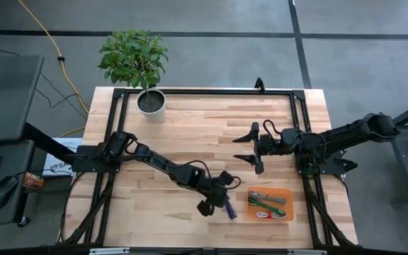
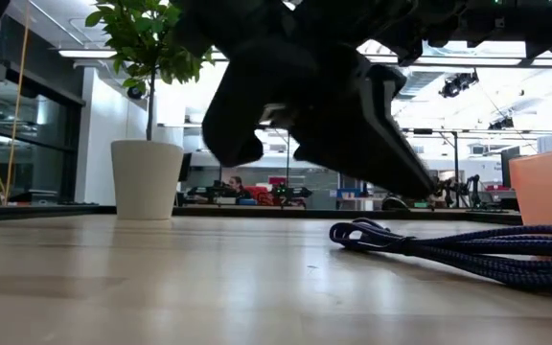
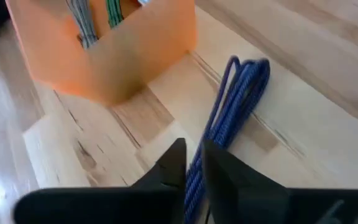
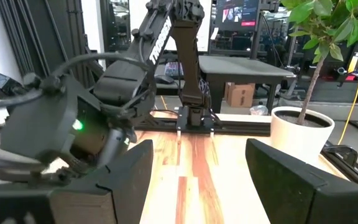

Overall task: Pick and place USB-C Cables
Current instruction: Put the blue charger cable into the orange bin

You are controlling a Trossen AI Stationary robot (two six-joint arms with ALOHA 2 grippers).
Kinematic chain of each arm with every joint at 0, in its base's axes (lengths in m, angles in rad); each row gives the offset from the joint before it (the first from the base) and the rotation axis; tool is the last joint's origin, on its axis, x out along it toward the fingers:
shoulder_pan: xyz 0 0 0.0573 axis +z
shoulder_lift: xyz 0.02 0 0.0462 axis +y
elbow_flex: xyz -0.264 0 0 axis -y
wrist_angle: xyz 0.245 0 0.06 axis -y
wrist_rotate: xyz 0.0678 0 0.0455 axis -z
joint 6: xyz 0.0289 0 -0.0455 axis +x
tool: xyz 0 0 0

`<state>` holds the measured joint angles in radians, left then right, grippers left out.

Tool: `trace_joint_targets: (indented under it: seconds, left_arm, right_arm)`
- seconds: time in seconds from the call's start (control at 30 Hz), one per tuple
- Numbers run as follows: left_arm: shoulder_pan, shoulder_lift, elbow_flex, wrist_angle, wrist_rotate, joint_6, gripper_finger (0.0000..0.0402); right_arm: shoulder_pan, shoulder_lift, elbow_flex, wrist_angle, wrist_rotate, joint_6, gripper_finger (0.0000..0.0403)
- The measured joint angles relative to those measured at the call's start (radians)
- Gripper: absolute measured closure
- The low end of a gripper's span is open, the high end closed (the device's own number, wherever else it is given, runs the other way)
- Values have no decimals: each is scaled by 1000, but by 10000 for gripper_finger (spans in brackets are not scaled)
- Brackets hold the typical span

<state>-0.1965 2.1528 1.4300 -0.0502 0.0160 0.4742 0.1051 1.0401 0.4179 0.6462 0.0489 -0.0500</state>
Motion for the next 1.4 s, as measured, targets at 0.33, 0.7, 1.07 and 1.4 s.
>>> trace_joint_targets:
  seconds: [0.33, 0.7, 1.07, 1.4]
  left_arm:
    - [-7, 18, 1, 12, 5, -23, 240]
    - [22, 65, 0, 20, 37, -30, 209]
    - [80, 97, 4, 36, 152, -109, 226]
    - [85, 71, 3, -36, 87, -71, 388]
  right_arm:
    - [0, 0, 0, -7, 0, 1, 153]
    - [0, 0, 0, -6, 0, 1, 153]
    - [0, 0, 0, -11, 0, 8, 153]
    - [0, 0, 0, -15, 0, 8, 153]
